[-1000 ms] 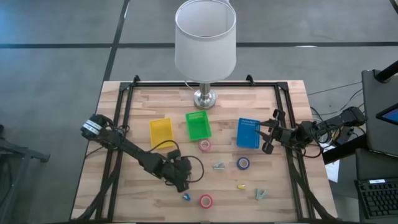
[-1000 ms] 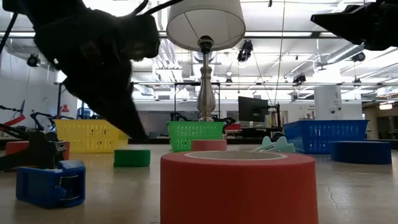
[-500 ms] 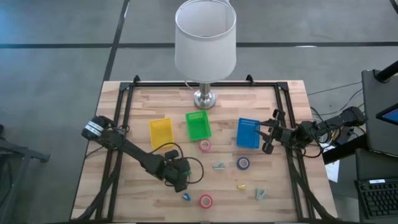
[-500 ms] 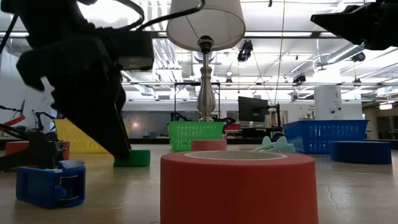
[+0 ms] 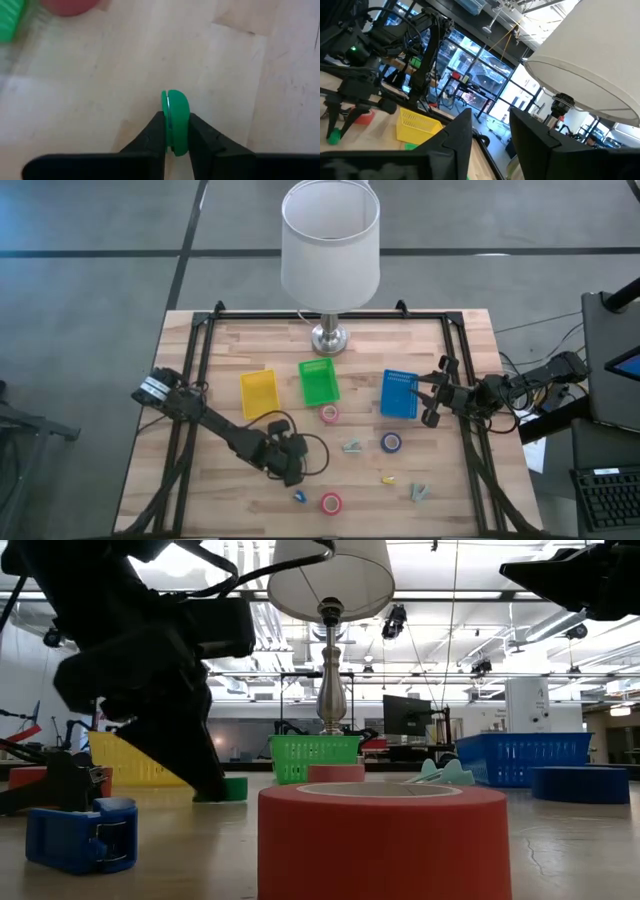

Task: Pick and place Stapler, Stapler remover, tape
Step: Put the green stapler into the yellow bin

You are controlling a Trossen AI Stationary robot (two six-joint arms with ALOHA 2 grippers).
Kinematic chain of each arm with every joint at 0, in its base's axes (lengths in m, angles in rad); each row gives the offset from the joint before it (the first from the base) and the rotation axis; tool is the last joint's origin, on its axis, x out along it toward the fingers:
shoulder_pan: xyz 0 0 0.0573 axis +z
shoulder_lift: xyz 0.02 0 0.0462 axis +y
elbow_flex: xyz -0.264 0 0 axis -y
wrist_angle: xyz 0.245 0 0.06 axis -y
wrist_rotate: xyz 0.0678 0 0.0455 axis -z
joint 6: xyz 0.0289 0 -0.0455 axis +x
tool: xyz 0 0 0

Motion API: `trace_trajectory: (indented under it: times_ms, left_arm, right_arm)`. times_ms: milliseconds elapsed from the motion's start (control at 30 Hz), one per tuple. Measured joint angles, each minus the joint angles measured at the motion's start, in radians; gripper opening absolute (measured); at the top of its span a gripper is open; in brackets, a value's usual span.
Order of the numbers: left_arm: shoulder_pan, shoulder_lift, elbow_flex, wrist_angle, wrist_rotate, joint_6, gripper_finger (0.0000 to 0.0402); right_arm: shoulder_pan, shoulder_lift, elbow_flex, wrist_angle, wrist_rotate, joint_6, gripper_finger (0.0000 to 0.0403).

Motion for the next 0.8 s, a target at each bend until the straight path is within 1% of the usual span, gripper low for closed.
trace_trajectory:
  times_ms: [100, 233, 433, 500, 567, 667, 800]
  left_arm:
    - [0.0, -0.04, 0.0, -0.058, -0.029, -0.013, 0.0051]
    - [0.0, -0.131, 0.0, -0.249, -0.097, -0.081, 0.0051]
    - [0.003, -0.306, 0.0, -0.594, -0.209, -0.246, 0.0069]
    - [0.009, -0.355, -0.002, -0.7, -0.221, -0.327, 0.0072]
    - [0.026, -0.395, -0.024, -0.767, -0.221, -0.394, 0.0073]
    - [0.061, -0.441, -0.09, -0.747, -0.197, -0.385, 0.0074]
    - [0.122, -0.463, -0.194, -0.616, -0.176, -0.246, 0.0076]
  right_arm:
    - [0.0, 0.0, 0.0, 0.0, 0.0, 0.0, 0.0121]
    - [0.0, 0.0, 0.0, -0.001, 0.0, 0.0, 0.0123]
    - [0.0, 0.0, 0.0, -0.001, 0.0, 0.0, 0.0129]
    - [0.0, 0.0, 0.0, -0.001, 0.0, 0.0, 0.013]
    - [0.0, 0.0, 0.0, 0.0, 0.0, -0.001, 0.0128]
    - [0.0, 0.0, 0.0, 0.0, 0.0, -0.003, 0.0124]
    - [0.0, 0.0, 0.0, 0.0, 0.0, -0.003, 0.0121]
